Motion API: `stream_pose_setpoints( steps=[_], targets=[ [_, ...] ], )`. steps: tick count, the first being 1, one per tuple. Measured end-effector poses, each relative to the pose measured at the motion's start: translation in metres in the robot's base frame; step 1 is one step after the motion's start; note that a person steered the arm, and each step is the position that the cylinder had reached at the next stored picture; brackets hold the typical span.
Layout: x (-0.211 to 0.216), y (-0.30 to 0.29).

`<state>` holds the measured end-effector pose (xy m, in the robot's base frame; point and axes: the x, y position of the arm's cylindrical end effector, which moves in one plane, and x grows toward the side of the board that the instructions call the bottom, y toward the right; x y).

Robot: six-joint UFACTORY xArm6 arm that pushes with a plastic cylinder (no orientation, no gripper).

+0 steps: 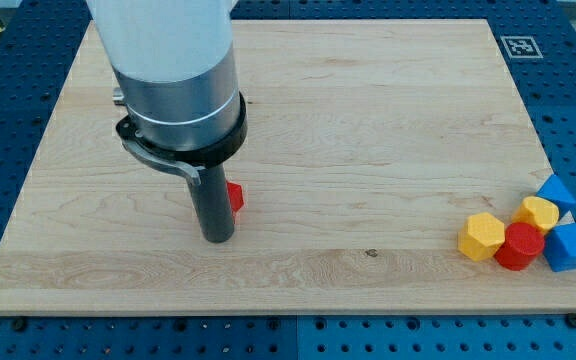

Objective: Move the red star towards center

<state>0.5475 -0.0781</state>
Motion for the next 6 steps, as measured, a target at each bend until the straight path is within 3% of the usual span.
stream_pose_setpoints(
  steps=[6],
  targets=[
    [-0.052,0.005]
  ],
)
